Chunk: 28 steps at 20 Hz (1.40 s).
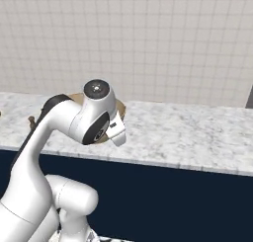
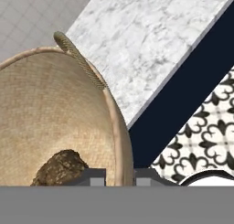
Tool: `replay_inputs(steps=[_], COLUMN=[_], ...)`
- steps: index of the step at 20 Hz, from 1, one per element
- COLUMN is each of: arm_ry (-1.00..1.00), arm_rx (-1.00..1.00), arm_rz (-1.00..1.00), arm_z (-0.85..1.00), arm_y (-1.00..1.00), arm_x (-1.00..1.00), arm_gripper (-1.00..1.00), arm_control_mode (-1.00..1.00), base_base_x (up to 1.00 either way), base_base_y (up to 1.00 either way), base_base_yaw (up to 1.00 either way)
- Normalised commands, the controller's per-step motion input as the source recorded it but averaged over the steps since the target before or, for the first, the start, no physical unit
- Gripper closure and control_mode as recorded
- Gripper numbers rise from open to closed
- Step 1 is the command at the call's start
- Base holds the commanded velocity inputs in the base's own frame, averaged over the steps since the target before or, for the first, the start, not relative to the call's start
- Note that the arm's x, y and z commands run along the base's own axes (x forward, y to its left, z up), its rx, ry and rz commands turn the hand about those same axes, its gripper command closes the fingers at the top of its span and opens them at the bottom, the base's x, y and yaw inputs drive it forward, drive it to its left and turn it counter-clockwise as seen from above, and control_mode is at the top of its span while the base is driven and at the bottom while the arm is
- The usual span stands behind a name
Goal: Open the cabinet, pick up the bread from the cabinet and place it in the basket. Then move the basket to the dining counter.
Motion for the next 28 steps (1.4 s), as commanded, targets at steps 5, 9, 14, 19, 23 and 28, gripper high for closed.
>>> replay_inputs(steps=[5, 9, 14, 19, 23, 28], arm_ry=[0.0, 0.0, 0.0, 0.0, 0.02, 0.02], arm_rx=[0.0, 0.0, 0.0, 0.0, 0.0, 0.0], arm_rz=[0.0, 0.0, 0.0, 0.0, -0.01, 0.0], arm_z=[0.0, 0.0, 0.0, -0.22, -0.77, -0.7], arm_y=[0.0, 0.0, 0.0, -0.01, -0.02, -0.02], arm_x=[0.0, 0.0, 0.0, 0.5, 1.0, 1.0], arm_gripper=[1.0, 1.0, 1.0, 1.0, 1.0, 1.0], arm_control_mode=[1.0, 1.0, 1.0, -1.0, -1.0, -1.0], base_base_x=[0.46, 0.33, 0.58, 0.22, 0.0, 0.0], base_base_y=[0.0, 0.0, 0.0, 0.0, 0.0, 0.0], base_base_yaw=[0.21, 0.19, 0.14, 0.02, 0.0, 0.0])
